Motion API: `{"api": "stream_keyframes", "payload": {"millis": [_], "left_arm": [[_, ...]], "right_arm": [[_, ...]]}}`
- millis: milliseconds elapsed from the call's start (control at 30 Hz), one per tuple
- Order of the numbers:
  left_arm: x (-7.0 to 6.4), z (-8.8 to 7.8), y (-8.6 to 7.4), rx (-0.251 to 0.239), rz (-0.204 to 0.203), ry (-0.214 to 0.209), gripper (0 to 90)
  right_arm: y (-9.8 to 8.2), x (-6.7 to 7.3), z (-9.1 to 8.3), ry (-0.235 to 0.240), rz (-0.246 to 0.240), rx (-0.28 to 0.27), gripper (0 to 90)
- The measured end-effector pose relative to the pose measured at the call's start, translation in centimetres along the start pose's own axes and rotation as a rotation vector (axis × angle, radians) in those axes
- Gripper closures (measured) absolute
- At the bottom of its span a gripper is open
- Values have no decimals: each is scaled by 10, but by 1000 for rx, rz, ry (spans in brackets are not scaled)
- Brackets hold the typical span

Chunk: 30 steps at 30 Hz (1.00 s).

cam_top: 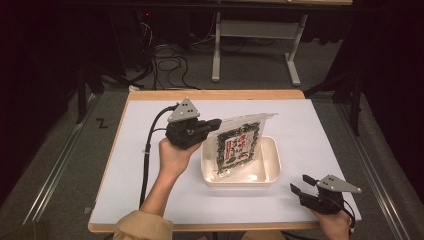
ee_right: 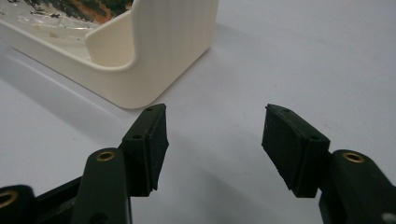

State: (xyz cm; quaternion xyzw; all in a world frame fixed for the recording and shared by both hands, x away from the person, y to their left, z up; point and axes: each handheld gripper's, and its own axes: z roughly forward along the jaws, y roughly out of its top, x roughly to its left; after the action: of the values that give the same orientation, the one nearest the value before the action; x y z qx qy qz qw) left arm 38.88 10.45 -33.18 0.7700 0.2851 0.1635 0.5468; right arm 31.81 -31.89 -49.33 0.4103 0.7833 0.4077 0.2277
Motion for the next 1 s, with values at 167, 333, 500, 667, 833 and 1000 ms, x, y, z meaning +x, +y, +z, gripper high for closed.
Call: {"api": "stream_keyframes", "payload": {"millis": [167,333,500,667,833,1000], "left_arm": [[11,-4,-11,5,-41,34,892],[17,-5,-19,-3,-73,46,876],[24,-3,-24,-9,-109,70,863],[24,-2,-29,-26,-126,96,830],[27,-2,-34,-25,-147,113,775],[29,-2,-35,-18,-163,137,723]], "right_arm": [[0,0,0,1,-3,0,410],[0,1,1,1,6,6,409],[0,0,1,0,-4,3,410],[0,1,0,0,-3,2,409],[0,0,0,0,-4,2,409],[0,1,0,2,6,6,409]]}}
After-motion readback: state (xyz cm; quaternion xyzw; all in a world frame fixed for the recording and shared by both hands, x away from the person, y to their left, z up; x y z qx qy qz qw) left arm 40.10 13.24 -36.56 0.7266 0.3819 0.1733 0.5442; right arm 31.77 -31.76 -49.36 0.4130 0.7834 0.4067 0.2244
